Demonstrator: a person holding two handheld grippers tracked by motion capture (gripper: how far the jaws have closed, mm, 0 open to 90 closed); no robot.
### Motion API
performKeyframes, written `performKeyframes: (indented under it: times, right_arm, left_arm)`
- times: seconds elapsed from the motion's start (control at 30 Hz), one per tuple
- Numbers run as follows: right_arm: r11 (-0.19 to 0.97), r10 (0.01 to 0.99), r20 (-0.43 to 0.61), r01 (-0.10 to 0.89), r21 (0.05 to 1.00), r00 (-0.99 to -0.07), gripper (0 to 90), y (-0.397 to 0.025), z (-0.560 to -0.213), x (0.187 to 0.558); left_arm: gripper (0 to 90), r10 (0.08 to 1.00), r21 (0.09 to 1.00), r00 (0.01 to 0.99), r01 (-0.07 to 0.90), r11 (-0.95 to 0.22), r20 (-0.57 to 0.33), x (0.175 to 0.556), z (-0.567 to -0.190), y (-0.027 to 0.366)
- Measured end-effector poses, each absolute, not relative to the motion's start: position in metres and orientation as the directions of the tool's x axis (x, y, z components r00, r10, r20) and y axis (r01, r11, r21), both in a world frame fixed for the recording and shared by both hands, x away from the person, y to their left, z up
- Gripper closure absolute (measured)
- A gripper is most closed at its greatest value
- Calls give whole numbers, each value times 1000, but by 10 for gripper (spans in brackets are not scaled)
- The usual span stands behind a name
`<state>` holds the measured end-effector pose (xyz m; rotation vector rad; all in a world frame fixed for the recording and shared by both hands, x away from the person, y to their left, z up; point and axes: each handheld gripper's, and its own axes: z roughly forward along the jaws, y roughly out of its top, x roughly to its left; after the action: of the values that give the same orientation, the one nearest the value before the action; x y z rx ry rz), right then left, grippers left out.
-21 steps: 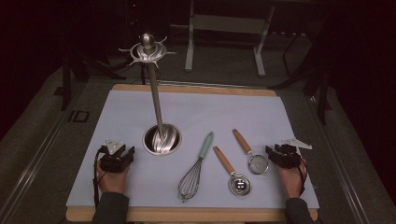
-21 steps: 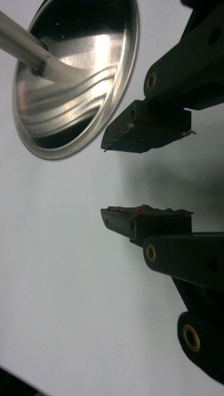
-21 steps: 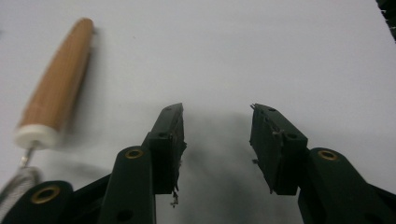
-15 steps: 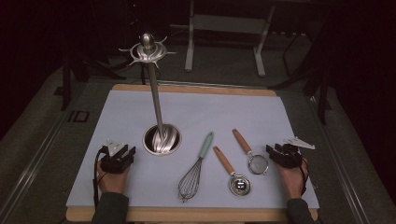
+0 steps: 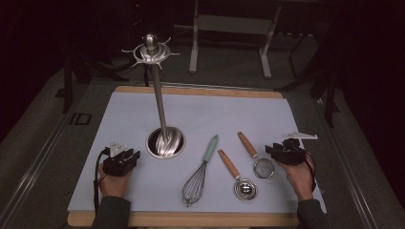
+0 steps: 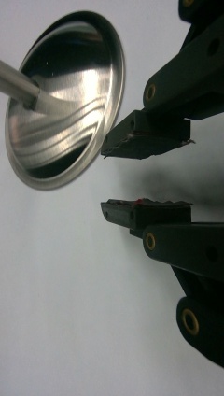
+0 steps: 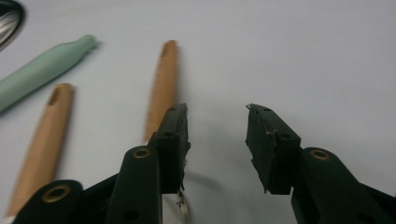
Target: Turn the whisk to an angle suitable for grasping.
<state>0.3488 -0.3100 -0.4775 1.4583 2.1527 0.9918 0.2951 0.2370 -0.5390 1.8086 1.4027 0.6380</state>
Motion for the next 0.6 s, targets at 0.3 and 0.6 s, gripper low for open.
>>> performKeyframes:
  times: [0.3,0.6]
  right_arm:
    - [328,852,78,643,692,-518,572,-270,-461,353]
    - [350,831,150,713,607,-535,574,-223,-463,360]
  left_arm:
    - [676,958,818,284,560,-133,-39,293,-539,239]
    - [667,962,829,271,539,-145,-8,289,-540,236]
